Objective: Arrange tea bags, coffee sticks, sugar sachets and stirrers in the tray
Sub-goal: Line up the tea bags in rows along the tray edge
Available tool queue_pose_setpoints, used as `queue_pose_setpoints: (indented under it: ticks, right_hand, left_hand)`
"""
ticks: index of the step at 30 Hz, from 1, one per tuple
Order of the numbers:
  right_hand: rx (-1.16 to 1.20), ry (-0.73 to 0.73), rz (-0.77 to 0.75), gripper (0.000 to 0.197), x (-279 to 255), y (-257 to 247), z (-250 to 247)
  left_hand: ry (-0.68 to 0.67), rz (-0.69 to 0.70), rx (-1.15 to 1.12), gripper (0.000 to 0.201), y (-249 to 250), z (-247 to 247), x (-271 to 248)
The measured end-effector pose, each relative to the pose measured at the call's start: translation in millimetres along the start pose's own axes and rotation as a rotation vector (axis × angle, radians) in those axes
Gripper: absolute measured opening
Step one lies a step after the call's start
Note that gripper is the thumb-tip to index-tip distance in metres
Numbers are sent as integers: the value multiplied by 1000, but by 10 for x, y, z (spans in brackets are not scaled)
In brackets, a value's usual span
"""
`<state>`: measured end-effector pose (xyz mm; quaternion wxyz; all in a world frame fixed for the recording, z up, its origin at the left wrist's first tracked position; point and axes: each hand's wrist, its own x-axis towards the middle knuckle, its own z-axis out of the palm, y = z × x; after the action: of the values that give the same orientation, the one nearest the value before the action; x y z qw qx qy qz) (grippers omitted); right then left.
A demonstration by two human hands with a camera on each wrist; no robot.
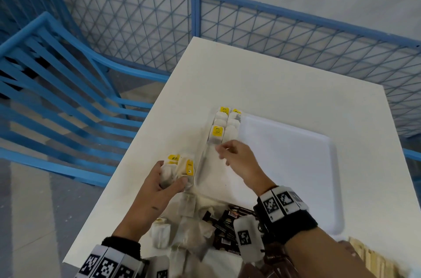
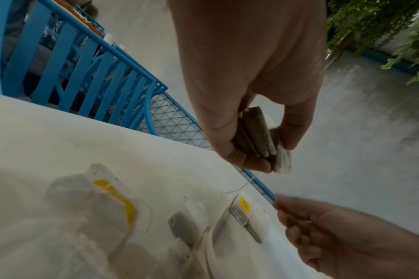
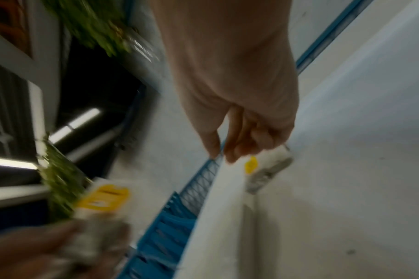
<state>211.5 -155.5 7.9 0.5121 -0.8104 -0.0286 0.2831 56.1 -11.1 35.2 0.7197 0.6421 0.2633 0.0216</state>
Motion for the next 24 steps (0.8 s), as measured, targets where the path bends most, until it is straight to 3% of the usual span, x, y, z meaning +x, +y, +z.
queue_pose_setpoints:
  ticks: [4, 7, 19, 24]
  right_hand:
    - [148, -409, 45, 21, -434, -150, 80]
    - [181, -501, 38, 13, -606, -134, 143]
    - [393, -363, 11, 12, -669, -61, 150]
    - [466, -162, 79, 15, -498, 68, 90]
  left_hand:
    - [-6, 31, -2, 31, 46, 16, -18]
    - [-11, 58, 10, 32, 65, 36, -32]
    - [21, 43, -49, 30, 62, 72, -68]
    - [86, 35, -9, 16, 35, 16, -62]
